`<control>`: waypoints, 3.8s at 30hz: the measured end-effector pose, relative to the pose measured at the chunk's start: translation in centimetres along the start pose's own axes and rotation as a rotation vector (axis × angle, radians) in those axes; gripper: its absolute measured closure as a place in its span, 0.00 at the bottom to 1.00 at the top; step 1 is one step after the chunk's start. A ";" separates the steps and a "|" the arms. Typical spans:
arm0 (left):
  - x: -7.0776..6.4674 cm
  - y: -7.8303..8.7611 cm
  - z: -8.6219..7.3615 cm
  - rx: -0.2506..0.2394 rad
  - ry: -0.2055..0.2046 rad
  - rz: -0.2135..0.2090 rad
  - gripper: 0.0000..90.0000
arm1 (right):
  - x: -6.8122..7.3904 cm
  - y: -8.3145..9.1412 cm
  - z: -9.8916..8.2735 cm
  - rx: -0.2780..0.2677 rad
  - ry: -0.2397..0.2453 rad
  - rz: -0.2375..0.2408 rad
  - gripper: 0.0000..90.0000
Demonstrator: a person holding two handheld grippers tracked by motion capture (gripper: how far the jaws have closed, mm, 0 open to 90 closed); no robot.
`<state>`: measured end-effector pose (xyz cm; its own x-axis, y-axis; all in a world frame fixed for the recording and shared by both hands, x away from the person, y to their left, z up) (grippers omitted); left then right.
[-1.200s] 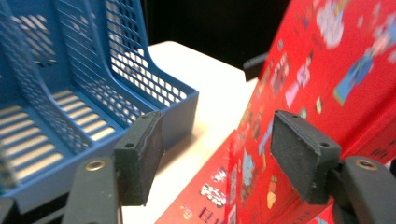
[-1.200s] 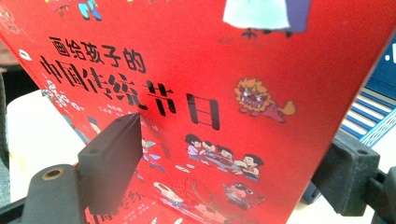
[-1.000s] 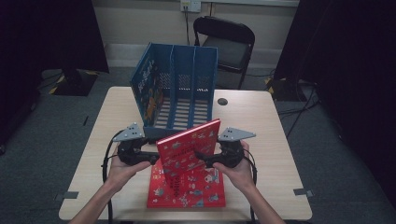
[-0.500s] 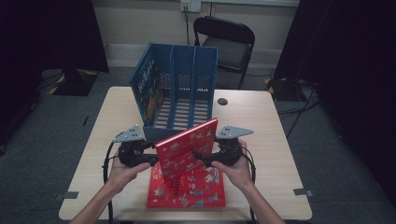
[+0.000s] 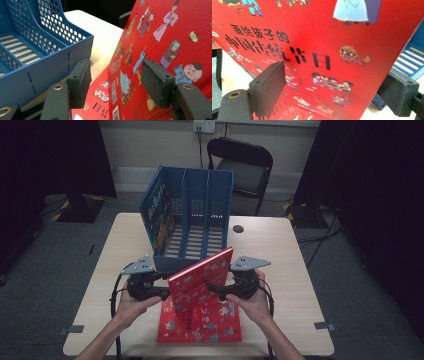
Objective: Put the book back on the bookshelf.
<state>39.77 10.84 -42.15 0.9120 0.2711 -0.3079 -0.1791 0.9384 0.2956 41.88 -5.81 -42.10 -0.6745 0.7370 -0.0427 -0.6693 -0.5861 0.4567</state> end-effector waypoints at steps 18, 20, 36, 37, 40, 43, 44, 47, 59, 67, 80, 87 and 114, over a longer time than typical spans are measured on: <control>-0.1 -0.2 -0.3 -0.001 0.020 -0.037 0.43 | 0.0 0.1 0.1 -0.006 0.017 0.010 0.14; 0.0 -0.2 -0.4 -0.004 0.022 -0.040 0.43 | -0.4 0.6 0.7 -0.038 0.003 -0.003 0.14; -0.7 -0.8 -0.4 0.018 -0.017 -0.062 0.40 | 0.0 0.3 1.3 -0.060 -0.007 0.017 0.14; -0.7 -0.8 -0.4 0.018 -0.018 -0.063 0.40 | 0.0 0.3 1.4 -0.059 -0.006 0.018 0.14; -0.8 -0.8 -0.5 0.025 -0.020 -0.067 0.40 | 0.0 0.0 1.5 -0.061 -0.008 0.020 0.15; -1.1 -1.0 -0.4 0.024 -0.025 -0.076 0.41 | 0.1 -0.2 1.6 -0.060 -0.002 0.033 0.14; -1.1 -1.0 -0.4 0.025 -0.025 -0.081 0.41 | 0.2 -0.3 1.6 -0.060 0.005 0.039 0.14; -1.2 -1.1 -0.5 0.032 -0.035 -0.085 0.41 | 0.2 -0.3 1.6 -0.061 0.004 0.048 0.14; -1.8 -1.4 -0.5 0.038 -0.075 -0.083 0.37 | 0.7 -0.4 1.7 -0.068 0.008 0.074 0.15; -2.3 -2.3 -0.4 0.047 -0.108 -0.050 0.30 | 1.1 -0.8 1.8 -0.073 0.006 0.079 0.17; -2.3 -3.1 -0.2 0.042 -0.094 -0.030 0.20 | 1.6 -0.9 1.5 -0.062 0.011 0.091 0.18; -2.4 -3.3 -0.2 0.045 -0.092 -0.032 0.18 | 1.7 -0.8 1.3 -0.059 0.006 0.094 0.19; -2.5 -3.7 0.0 0.029 -0.067 -0.029 0.19 | 1.6 6.8 -3.6 -0.024 0.019 0.080 0.43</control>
<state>38.11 6.68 -42.45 0.9395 0.2276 -0.2561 -0.1418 0.9388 0.3139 35.07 -9.83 -42.30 -0.7316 0.6813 -0.0242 -0.6203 -0.6505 0.4383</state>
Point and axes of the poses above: each handheld gripper's, and its own axes: y roughly backward along the jaws, z roughly out of its top, x roughly to its left, the point moved 9 cm from there along -y, roughly forward along the jaws, and after that the axes turned 14 degrees about -z, right-handed, at the moved point
